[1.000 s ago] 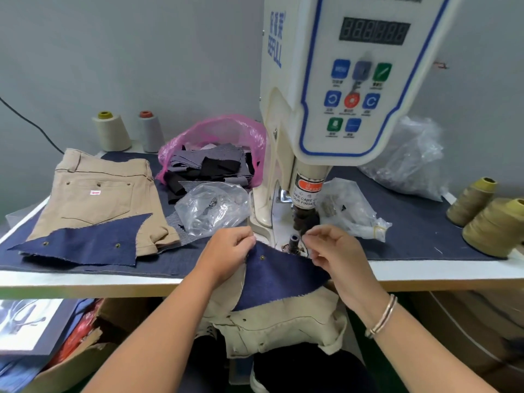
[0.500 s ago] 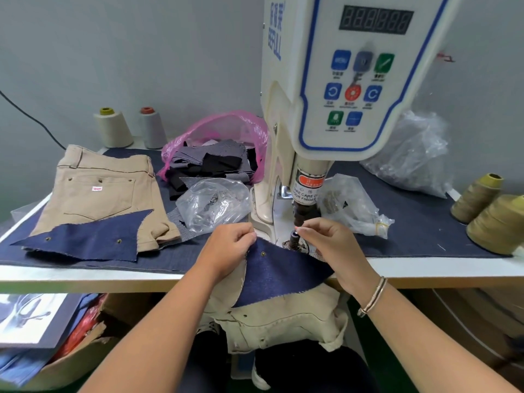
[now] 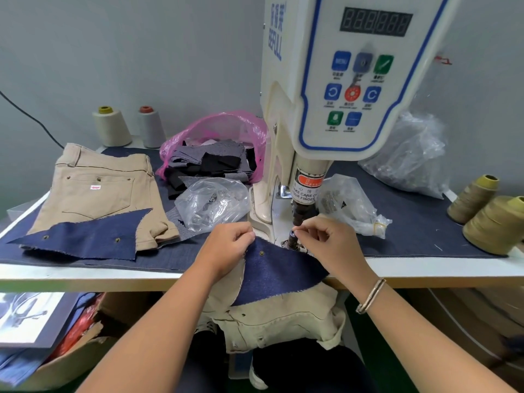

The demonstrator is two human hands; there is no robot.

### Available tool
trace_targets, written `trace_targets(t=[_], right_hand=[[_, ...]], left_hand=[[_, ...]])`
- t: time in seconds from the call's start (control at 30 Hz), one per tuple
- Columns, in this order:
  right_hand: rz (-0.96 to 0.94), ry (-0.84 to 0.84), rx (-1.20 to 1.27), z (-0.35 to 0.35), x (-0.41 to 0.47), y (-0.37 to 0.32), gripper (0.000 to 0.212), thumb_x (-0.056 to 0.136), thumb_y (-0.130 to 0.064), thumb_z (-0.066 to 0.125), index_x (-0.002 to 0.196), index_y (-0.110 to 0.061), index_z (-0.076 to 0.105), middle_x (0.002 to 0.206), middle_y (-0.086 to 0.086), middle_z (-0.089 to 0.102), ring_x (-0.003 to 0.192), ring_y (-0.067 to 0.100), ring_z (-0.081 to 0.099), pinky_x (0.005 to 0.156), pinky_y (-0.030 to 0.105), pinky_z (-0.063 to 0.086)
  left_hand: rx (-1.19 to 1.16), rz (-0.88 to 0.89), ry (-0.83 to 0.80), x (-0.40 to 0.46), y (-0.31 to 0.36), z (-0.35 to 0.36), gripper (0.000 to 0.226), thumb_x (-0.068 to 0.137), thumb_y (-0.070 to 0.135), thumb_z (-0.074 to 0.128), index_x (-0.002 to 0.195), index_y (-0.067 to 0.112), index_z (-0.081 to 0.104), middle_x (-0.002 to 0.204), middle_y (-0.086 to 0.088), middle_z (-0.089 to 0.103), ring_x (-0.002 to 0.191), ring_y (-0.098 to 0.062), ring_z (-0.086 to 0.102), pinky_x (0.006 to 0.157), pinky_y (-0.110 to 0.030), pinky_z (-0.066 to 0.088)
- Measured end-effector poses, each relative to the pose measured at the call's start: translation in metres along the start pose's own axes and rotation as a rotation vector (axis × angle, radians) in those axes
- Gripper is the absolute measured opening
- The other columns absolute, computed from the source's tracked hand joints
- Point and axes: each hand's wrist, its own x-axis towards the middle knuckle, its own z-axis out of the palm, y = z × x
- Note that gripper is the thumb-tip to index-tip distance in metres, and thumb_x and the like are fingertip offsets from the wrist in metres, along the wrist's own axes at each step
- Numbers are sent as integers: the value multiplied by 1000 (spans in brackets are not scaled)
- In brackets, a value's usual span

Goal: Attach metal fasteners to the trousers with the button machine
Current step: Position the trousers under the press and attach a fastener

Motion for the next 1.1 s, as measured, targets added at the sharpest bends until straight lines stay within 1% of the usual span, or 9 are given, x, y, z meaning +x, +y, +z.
trace_targets(t=[0.07, 0.23, 0.43, 0.57, 0.67, 0.77, 0.87, 1.0, 1.1], right_hand=[[-41, -4, -41, -1, -1, -1, 12, 80, -9, 73, 79, -22, 72, 60, -14, 50, 64, -1, 51, 58, 7, 37], [80, 42, 101, -10, -19, 5, 21, 85, -9, 64, 80, -29, 65, 73, -11, 64, 70, 5, 56, 63, 13, 43], [264, -173, -20, -14, -47, 20, 3, 88, -29, 63, 91, -28, 65, 80, -7, 66, 82, 8, 58, 74, 22, 45], [238, -148, -73, -21, -56, 19, 21, 84, -32, 65, 65, -34, 57, 68, -14, 60, 75, 3, 52, 66, 19, 35], [264, -224, -45, -25, -60, 17, 26, 83, -34, 66, 59, -35, 56, 76, -15, 61, 83, 2, 52, 75, 20, 39], [277, -374, -118, -28, -62, 16, 23, 90, -36, 57, 67, -38, 61, 94, -23, 60, 99, -1, 46, 93, 30, 35], [273, -478, -112, -33, -63, 17, 26, 95, -37, 49, 78, -31, 68, 95, -25, 58, 102, -3, 38, 97, 32, 29], [317, -628, -75, -36, -60, 14, 35, 96, -39, 45, 62, -28, 48, 73, -18, 49, 96, 4, 37, 96, 33, 31], [292, -668, -58, -39, -55, 11, 43, 97, -36, 46, 60, -17, 36, 60, -12, 37, 81, 5, 37, 84, 24, 32]], left_hand=[[-15, -10, -4, 0, 1, 0, 30, 79, 28, 47, 51, 25, 37, 49, 9, 35, 52, -8, 31, 56, -31, 28], [-220, -90, -97, -2, 9, -3, 30, 80, 25, 49, 51, 23, 39, 48, 10, 35, 50, -9, 32, 53, -23, 30], [-300, -55, -302, 2, 25, -20, 24, 83, 26, 50, 62, 15, 46, 61, 6, 42, 60, -7, 37, 58, -17, 31], [-289, -66, -342, 3, 37, -22, 24, 83, 26, 49, 61, 16, 44, 59, 12, 39, 57, -4, 36, 57, -14, 30], [-304, -87, -352, 1, 41, -26, 25, 81, 25, 49, 58, 19, 42, 60, 9, 38, 59, -9, 35, 60, -22, 27], [-306, -96, -358, 1, 44, -29, 24, 78, 24, 50, 57, 19, 40, 67, -10, 30, 62, -36, 28, 65, -40, 15], [-324, -111, -383, 2, 47, -33, 24, 71, 31, 55, 58, 17, 39, 69, -17, 26, 64, -46, 26, 69, -46, 8], [-361, -102, -425, 6, 43, -40, 26, 73, 27, 50, 61, 14, 31, 67, -12, 23, 64, -30, 22, 64, -39, 15], [-325, -117, -493, 12, 45, -50, 23, 70, 25, 49, 56, 20, 32, 61, 2, 25, 61, -14, 22, 59, -31, 21]])
